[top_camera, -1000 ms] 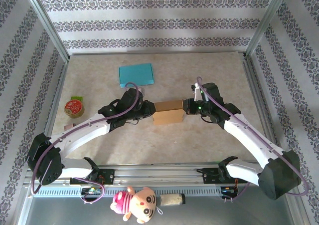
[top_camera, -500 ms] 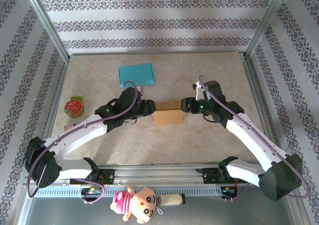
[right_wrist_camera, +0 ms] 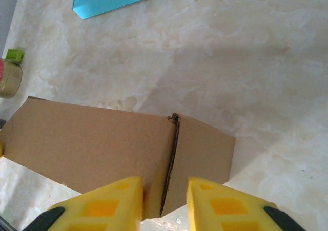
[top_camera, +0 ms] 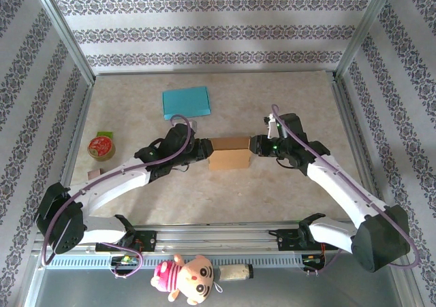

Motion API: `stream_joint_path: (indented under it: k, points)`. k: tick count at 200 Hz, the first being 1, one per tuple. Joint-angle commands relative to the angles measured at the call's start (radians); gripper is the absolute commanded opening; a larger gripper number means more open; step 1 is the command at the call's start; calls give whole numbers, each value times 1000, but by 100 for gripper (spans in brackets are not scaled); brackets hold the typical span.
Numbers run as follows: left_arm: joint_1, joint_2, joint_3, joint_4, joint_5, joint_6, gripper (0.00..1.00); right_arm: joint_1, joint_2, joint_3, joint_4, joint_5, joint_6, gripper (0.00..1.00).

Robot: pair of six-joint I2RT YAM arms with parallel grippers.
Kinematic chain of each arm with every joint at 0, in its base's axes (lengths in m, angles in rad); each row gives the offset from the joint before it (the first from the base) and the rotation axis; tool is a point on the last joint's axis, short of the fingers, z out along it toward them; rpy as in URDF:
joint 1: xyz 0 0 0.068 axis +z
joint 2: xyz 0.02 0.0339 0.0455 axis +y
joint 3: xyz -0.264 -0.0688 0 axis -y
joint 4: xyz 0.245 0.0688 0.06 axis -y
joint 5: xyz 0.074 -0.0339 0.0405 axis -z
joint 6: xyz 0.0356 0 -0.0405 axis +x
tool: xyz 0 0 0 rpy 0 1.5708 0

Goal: Fold the paper box

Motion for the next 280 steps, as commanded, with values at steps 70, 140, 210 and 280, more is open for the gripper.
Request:
stream_joint_path:
  k: [70, 140, 210, 280]
  points:
    - [-11, -32, -2, -77, -34, 69, 44, -15, -52, 60, -109, 3, -10, 39]
    - [22, -17, -1, 43, -24, 62, 48, -24, 9, 68, -68, -8, -5, 45]
    - [39, 52, -134, 131, 57, -8, 16, -28, 30, -37, -62, -9, -28, 28]
    - [39, -47, -135, 67, 62, 12, 20, -26, -36, -19, -87, -36, -6, 25]
